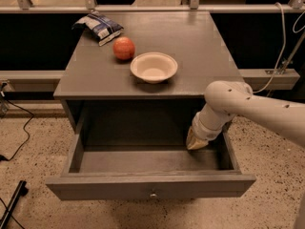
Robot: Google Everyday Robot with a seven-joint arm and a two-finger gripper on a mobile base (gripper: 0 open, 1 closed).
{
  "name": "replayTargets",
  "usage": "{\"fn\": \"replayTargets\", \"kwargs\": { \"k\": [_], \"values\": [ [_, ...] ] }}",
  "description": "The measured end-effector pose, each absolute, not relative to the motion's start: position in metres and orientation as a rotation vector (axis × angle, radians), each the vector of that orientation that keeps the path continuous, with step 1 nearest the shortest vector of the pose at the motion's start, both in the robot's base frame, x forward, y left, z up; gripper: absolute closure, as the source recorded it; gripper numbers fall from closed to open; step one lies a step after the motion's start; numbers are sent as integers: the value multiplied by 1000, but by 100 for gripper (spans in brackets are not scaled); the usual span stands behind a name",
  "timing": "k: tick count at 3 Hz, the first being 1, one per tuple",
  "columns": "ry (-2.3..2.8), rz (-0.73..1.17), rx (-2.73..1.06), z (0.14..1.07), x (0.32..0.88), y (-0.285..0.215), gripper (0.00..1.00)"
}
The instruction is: Open top drawer
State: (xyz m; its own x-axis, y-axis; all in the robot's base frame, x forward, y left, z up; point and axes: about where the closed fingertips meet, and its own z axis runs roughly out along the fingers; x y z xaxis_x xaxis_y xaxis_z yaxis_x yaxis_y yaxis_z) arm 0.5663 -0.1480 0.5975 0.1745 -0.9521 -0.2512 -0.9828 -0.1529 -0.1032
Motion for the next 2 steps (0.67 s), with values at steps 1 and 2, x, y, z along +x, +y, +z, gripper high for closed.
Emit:
{"fn": "replayTargets", "kwargs": {
  "k": [1, 2],
  "values": [
    [1866, 185, -2209, 598, 566, -148, 100],
    [1798, 105, -2183, 615, 552, -131, 97]
  ]
}}
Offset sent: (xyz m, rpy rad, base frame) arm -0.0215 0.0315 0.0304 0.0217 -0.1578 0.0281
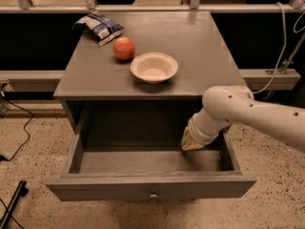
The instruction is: Open top drawer
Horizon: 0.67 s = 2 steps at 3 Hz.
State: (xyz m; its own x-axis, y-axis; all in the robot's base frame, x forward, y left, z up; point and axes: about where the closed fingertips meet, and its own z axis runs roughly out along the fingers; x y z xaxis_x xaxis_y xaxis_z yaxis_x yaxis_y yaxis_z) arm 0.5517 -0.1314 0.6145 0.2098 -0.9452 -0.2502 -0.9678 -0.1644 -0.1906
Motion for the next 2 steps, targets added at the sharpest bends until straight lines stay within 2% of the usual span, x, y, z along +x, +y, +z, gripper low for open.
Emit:
{"fn": "replayTargets", "kwargs": {
  "k": [1, 2],
  "values": [
    [1677, -36, -2106, 664, 507, -116, 74],
    [1666, -110, -2104, 677, 476, -122, 50]
  ]
}}
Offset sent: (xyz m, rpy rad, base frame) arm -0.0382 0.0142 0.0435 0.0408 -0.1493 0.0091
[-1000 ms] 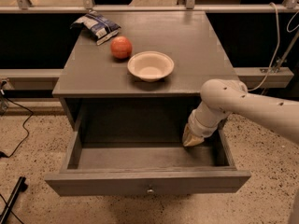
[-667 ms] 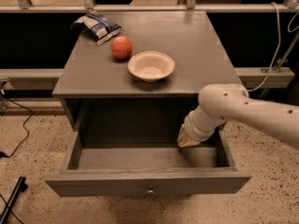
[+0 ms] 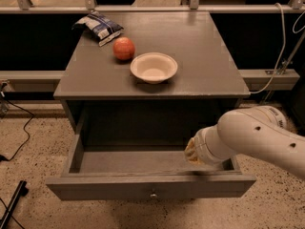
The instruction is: Open top drawer
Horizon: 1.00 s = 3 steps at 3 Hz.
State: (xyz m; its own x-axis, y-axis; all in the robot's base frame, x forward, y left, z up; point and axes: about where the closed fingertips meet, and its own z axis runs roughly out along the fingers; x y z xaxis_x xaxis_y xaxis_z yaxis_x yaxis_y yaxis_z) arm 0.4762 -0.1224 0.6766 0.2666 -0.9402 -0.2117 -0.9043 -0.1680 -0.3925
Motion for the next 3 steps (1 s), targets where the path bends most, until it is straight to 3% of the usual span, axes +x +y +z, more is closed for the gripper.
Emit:
{"fn": "replayTargets", "kwargs": {
  "k": [2, 3],
  "values": [
    [1665, -111, -2110, 677, 478, -122, 0],
    [1684, -89, -2127, 663, 503, -117, 100]
  ]
}}
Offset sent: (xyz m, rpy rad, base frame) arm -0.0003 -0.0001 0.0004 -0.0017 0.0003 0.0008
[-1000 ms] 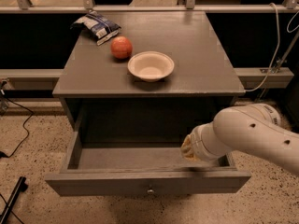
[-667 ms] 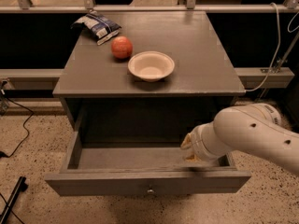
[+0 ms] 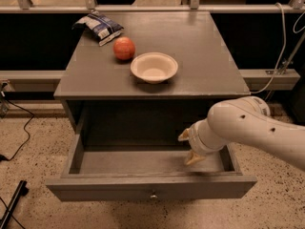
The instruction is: Open top drawer
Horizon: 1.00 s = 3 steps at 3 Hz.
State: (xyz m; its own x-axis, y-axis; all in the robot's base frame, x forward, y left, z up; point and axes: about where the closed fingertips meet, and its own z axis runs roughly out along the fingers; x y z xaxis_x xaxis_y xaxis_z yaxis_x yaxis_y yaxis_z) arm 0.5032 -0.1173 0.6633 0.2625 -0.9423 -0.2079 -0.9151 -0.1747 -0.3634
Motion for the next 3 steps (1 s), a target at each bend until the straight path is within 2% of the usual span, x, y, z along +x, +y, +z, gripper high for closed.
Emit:
{"fn": "replayTargets", "kwargs": {
  "k": [2, 3],
  "values": [
    [1710, 6, -2190, 622, 580, -103, 100],
    [1709, 8, -2186, 622, 583, -102, 82]
  ]
}}
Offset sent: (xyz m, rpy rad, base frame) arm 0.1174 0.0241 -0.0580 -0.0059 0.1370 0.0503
